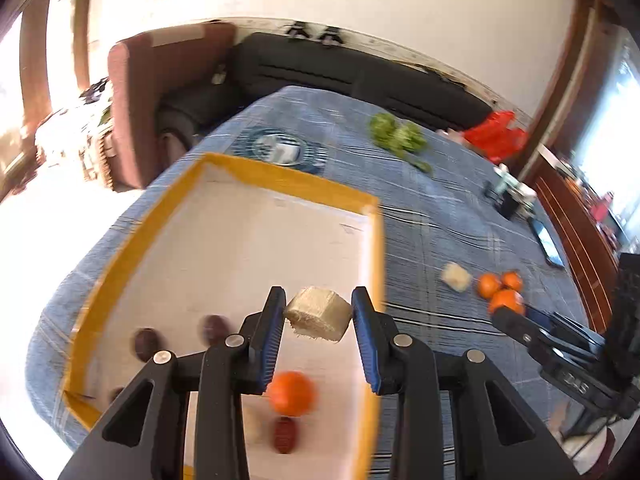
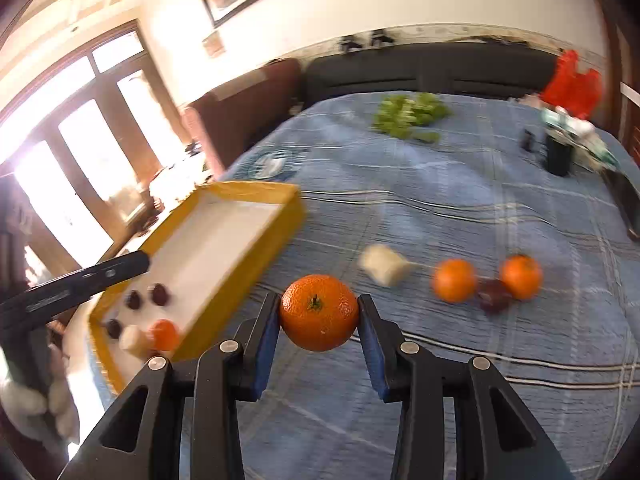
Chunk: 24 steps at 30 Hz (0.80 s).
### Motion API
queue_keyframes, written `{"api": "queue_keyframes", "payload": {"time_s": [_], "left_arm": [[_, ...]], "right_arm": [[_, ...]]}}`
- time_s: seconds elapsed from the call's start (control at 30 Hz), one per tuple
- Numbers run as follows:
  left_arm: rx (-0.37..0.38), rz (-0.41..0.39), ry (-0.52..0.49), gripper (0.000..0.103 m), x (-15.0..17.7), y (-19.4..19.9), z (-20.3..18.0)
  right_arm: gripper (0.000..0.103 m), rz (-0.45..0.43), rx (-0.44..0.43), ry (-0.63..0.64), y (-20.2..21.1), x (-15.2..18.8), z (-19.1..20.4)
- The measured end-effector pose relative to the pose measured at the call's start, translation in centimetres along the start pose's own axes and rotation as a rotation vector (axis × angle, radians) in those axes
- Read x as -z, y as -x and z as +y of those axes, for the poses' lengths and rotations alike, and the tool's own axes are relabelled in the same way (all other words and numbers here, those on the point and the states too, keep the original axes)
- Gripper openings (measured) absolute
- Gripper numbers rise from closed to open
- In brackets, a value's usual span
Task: Organize fruits
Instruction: 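Carry the cube and orange into the tray and open both tools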
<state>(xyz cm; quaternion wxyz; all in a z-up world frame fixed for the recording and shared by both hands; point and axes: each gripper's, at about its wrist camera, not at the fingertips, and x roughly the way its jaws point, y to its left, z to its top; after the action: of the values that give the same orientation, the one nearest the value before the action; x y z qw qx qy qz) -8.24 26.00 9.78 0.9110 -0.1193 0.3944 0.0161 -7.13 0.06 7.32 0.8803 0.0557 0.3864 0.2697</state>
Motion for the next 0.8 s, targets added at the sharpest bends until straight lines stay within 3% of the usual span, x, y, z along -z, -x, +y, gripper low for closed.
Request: {"api": "queue_keyframes", "payload": {"time_s": [0.27,0.4,0.63,0.73,0.8], "left_arm": [[-0.055,0.076,0.175,0.033,-1.7,-3.7,10.3],[-0.050,0.124,0.196,0.033,-1.5,-5.5,11.8],[-0.016,0.135,0.227,0.034,-1.7,-6.5,12.4],[0.017,0.127,0.244,0.043,-1.3,-5.7,12.7],[0.035,0.111,0.243,0.061,-1.2,-4.8,12.4]], "right_arm": [[0.043,0.133,-0.067,0.155,-5.9,-0.6,9.3],[0.043,0.169,-0.032,0.210,-9.3,-0.7,11.9],[0.043,0.266,-0.040,0.282,-13.2,-0.6,15.0],[0.044,0.292,-0.034,0.311,-14.4,-0.1,15.7],[0.044,0.293,-0.022,0.324,-14.6,0.2,15.9]]}}
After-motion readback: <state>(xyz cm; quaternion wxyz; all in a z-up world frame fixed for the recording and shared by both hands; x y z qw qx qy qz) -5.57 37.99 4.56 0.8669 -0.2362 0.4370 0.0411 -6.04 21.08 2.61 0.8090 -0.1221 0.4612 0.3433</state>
